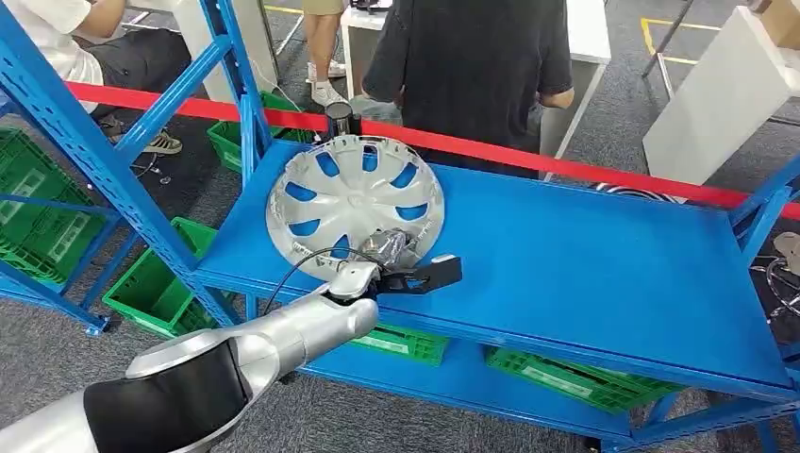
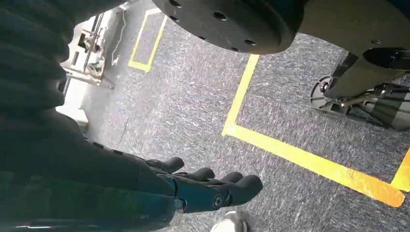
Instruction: Take the parts from the cabinet and place them on the table.
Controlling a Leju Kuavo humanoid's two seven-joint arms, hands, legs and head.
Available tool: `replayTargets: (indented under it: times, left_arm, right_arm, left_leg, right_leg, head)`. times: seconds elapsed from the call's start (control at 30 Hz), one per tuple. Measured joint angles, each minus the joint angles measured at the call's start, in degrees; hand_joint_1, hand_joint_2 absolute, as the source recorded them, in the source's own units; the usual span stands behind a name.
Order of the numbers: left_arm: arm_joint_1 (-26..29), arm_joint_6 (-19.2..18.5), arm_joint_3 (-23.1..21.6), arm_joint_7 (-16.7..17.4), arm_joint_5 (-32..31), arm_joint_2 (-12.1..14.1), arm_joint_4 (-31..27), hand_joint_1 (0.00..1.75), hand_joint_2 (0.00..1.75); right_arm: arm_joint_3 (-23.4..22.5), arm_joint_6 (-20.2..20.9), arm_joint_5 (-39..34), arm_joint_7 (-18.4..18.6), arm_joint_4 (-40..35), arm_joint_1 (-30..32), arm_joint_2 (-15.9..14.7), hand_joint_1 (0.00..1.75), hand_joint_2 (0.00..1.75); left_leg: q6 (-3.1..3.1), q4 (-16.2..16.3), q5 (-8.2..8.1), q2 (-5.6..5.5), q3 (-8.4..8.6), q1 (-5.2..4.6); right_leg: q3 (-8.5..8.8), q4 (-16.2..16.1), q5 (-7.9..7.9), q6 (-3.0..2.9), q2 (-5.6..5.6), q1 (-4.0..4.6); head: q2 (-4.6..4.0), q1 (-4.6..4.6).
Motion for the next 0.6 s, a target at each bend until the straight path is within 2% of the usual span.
replayTargets:
  times: [0.6]
  left_arm:
    - [0.0,-1.1,0.0,-0.5,0.3,0.1,0.0,1.75,1.75]
  right_arm:
    - [0.0,0.0,-0.1,0.0,0.0,0.0,0.0,0.0,1.75]
  left_leg:
    - [0.0,0.0,0.0,-0.02,0.05,0.0]
  right_leg:
    - [0.03,0.0,0.0,0.0,-0.05,0.0]
  head:
    - [0.0,0.0]
